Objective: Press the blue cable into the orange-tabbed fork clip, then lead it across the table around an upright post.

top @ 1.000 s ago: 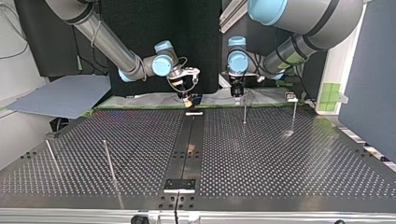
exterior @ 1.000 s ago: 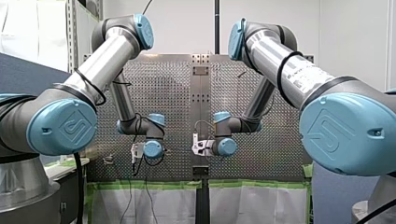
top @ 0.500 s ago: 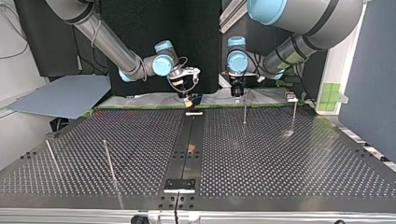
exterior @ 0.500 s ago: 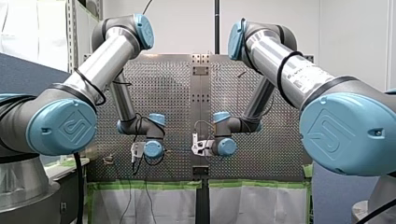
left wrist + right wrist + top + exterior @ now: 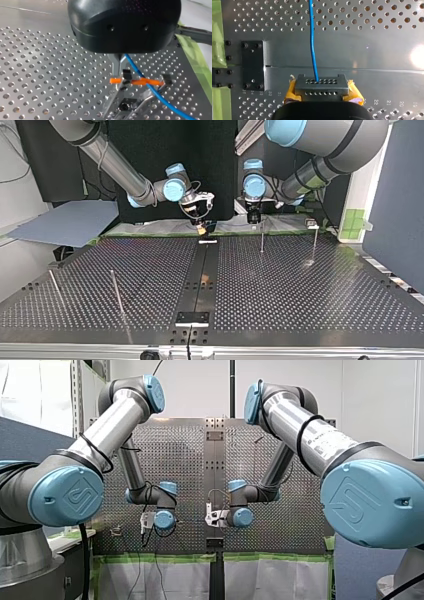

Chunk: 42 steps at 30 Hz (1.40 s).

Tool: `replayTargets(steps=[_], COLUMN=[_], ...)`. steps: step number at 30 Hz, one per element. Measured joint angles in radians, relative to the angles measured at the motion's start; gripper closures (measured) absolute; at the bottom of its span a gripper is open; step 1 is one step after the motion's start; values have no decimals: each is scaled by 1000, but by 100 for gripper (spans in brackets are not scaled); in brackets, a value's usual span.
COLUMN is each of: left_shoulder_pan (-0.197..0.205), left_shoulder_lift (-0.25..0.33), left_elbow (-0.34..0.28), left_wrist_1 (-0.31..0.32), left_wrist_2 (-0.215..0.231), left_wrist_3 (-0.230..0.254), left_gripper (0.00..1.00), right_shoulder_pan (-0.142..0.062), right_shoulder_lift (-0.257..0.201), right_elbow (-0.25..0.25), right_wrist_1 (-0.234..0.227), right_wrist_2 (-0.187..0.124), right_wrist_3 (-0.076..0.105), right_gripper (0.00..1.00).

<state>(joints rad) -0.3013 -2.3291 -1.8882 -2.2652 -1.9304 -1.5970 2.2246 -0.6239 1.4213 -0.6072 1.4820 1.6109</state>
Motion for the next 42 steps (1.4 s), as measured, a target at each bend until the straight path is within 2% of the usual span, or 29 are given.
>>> replayTargets(steps=[5, 11, 20, 24, 29, 39, 42], left_shoulder_pan=[-3, -12, -28, -35, -45, -59, -65], left_shoulder_lift=[0, 0, 15, 40, 82, 163, 187], left_elbow=[14, 47, 69, 69, 70, 71, 72], left_wrist_1=[-8, -50, -124, -145, -173, -187, -191], left_wrist_2=[2, 1, -20, -25, -26, -26, -26], left_wrist_3=[2, 17, 25, 26, 28, 28, 32], left_gripper=[100, 100, 100, 100, 100, 100, 100], right_shoulder_pan=[-1, -2, -7, -10, -13, -16, -17], right_shoulder_lift=[0, -1, -1, -2, -11, -77, -99], right_elbow=[-1, -6, -62, -92, -123, -133, -133], right_wrist_1=[0, 1, 57, 91, 126, 198, 208], right_wrist_2=[0, 0, 0, 1, 4, 5, 4], right_wrist_3=[0, 0, -1, -4, -20, -23, -23], right_gripper=[100, 100, 100, 100, 100, 100, 100])
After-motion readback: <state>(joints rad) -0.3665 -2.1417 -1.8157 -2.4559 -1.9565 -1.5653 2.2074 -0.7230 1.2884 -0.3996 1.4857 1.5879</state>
